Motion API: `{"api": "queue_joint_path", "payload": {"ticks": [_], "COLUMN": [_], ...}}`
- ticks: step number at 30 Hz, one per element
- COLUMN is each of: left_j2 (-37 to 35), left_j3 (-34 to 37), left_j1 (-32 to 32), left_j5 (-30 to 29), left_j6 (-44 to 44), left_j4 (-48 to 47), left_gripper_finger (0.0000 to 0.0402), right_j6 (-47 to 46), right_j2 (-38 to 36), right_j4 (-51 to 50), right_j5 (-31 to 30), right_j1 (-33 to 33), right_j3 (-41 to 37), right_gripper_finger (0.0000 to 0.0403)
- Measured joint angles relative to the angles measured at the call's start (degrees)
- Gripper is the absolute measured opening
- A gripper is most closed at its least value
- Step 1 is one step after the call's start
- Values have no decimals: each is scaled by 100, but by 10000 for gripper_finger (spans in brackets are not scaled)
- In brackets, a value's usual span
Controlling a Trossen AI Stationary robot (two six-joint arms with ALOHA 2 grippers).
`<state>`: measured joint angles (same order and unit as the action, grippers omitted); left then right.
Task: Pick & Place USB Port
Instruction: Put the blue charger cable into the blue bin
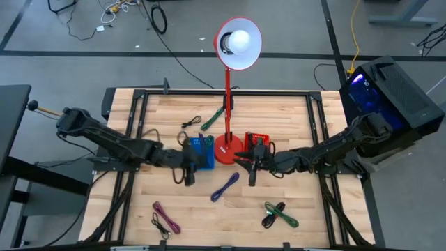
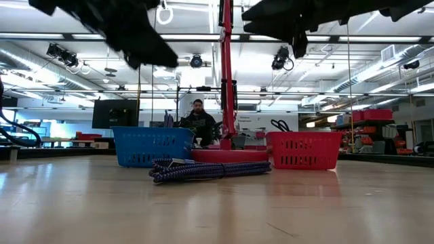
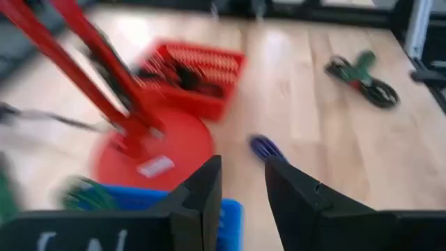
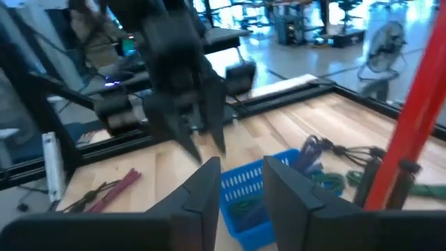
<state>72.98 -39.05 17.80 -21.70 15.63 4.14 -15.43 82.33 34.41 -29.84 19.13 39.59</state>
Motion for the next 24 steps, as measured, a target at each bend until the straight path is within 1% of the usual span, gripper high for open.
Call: {"api": "queue_joint_path", "payload": {"ticks": [5, 10, 12, 16, 21, 24], "left_j2": [762, 1183, 1358, 1788, 2452, 2846], "left_j3": [2, -11, -189, -886, -1981, -2479], "left_j1": [0, 0, 7, 15, -23, -66], "left_j5": [372, 957, 1009, 1014, 1008, 1267], "left_j6": [1048, 1889, 2114, 2269, 2223, 2223], "left_j4": [80, 436, 331, -372, -1804, -2242], "left_gripper_finger": [117, 117, 117, 117, 117, 117], "right_j6": [464, 676, 760, 806, 844, 866], "right_j2": [-277, -385, -385, -385, -401, -467], "right_j4": [-95, -281, -332, -431, -484, -493], "right_j5": [122, 125, 146, 222, 248, 240], "right_j1": [-19, -19, -17, -17, 2, 83], "right_j3": [0, 0, 0, 0, 2, 2], "right_gripper_finger": [103, 102, 102, 102, 102, 102]}}
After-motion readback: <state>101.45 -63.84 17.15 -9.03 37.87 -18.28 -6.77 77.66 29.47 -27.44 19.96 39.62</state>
